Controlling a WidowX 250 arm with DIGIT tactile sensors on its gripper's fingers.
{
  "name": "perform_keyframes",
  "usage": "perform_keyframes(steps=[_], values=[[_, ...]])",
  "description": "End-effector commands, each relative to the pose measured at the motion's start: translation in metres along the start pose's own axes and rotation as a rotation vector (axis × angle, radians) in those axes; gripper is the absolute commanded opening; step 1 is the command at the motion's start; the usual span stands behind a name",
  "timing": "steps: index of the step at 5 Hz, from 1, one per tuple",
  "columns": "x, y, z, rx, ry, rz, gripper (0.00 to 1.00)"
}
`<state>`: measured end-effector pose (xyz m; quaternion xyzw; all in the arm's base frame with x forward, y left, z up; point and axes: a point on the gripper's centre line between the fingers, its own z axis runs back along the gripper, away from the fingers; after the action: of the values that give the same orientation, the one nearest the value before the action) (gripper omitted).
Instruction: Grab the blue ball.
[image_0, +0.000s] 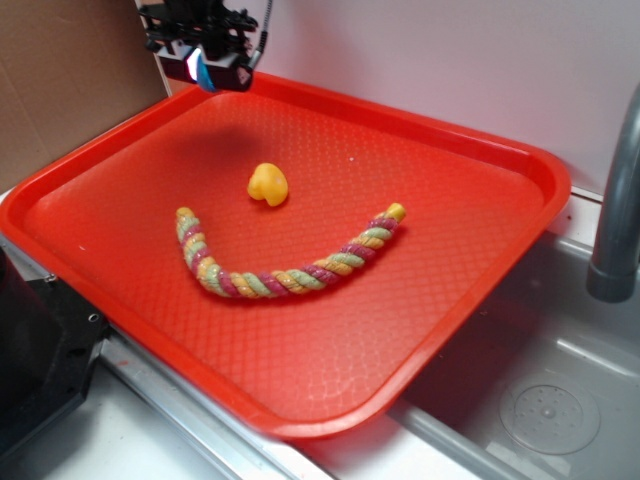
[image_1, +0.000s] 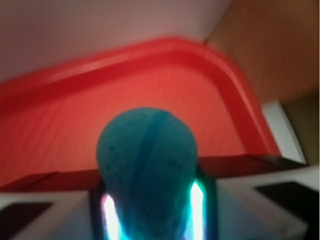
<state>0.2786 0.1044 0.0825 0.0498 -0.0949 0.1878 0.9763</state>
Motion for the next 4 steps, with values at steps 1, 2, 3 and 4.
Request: perform_keyframes(steps=[1, 2, 3, 4], values=[[-0.057, -0.026, 0.074, 0.045, 0.058, -0.035, 0.00], [-0.083, -0.035, 0.098, 0.008, 0.096, -0.074, 0.00], [-0.098, -0.039, 0.116, -0.029, 0.123, -0.104, 0.00], [-0.111, -0.042, 0.126, -0.038, 0.086, -0.133, 0.00]])
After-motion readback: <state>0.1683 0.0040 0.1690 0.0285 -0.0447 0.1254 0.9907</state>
